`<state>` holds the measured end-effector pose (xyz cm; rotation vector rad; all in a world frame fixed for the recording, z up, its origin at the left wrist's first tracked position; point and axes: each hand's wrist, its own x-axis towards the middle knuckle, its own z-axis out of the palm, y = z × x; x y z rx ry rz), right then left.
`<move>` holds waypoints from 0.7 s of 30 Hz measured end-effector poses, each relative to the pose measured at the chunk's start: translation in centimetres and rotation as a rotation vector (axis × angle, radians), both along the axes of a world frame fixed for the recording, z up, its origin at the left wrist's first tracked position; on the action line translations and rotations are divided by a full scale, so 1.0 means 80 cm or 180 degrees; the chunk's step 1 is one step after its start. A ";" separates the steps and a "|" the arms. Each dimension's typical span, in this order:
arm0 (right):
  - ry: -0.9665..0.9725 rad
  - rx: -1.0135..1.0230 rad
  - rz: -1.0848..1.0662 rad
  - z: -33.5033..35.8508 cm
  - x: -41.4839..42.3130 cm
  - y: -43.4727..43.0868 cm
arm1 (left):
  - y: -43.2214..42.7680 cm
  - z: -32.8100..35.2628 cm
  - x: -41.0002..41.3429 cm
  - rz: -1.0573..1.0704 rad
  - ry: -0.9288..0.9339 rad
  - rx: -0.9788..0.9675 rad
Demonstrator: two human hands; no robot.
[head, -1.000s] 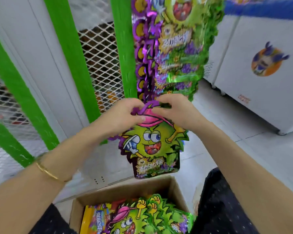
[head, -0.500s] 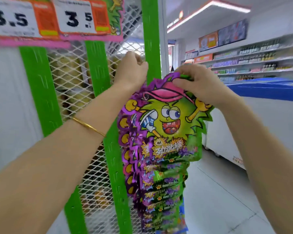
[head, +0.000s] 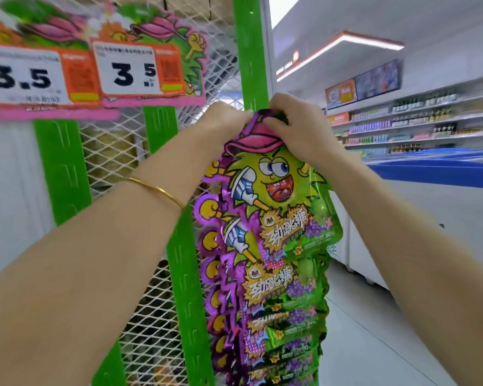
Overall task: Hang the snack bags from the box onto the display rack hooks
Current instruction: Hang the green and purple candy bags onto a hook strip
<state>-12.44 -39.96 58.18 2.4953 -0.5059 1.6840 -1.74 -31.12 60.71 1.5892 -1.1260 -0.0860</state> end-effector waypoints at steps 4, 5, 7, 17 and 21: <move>0.0005 -0.0063 -0.0100 0.002 0.004 0.002 | -0.002 0.002 0.002 -0.0257 0.0352 -0.0088; 0.0016 -0.0050 -0.0099 0.002 0.004 0.002 | -0.002 0.002 0.002 -0.0272 0.0408 -0.0120; 0.0035 -0.0049 -0.0080 0.003 0.003 0.003 | -0.001 0.001 0.001 -0.0280 0.0527 -0.0246; 0.0401 0.0128 0.0094 -0.004 -0.010 0.005 | -0.002 -0.004 0.002 0.0000 0.0223 -0.0350; 0.0660 0.0464 -0.0013 -0.018 -0.009 0.004 | 0.009 -0.011 0.007 0.0011 -0.0318 -0.0174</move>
